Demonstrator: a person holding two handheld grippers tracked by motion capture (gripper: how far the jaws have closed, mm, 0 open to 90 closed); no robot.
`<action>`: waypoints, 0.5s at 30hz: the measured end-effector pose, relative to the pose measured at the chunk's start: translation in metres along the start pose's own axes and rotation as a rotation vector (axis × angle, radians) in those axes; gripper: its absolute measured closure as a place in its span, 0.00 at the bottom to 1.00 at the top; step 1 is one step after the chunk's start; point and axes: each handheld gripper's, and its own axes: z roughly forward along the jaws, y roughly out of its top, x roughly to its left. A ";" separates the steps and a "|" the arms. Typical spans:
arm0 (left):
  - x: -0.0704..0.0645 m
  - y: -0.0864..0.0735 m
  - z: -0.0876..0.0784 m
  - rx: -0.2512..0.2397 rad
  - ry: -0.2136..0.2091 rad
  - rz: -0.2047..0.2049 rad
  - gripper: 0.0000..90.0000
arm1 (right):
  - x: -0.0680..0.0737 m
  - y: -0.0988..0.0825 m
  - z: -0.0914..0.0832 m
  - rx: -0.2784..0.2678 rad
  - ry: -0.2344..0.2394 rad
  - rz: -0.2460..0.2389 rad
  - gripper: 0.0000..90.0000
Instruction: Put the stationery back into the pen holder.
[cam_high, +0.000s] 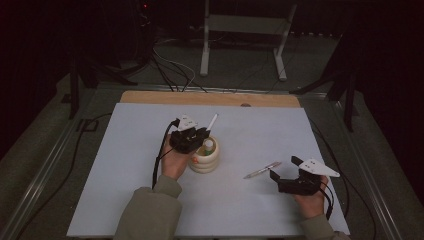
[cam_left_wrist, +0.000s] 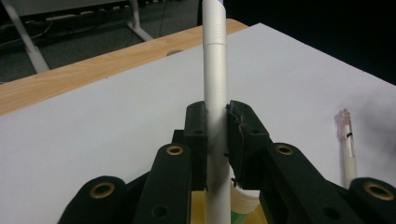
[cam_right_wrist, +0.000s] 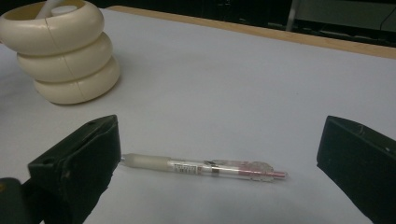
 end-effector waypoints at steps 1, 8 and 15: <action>0.000 -0.001 0.000 -0.001 0.000 -0.002 0.88 | 0.000 0.000 0.000 0.001 0.000 -0.001 0.00; 0.001 -0.004 0.000 0.007 -0.002 -0.003 0.88 | 0.000 0.000 0.000 0.003 0.000 -0.001 0.00; -0.002 -0.004 0.000 0.007 -0.012 0.000 0.87 | 0.000 0.000 0.000 0.003 0.000 0.001 0.00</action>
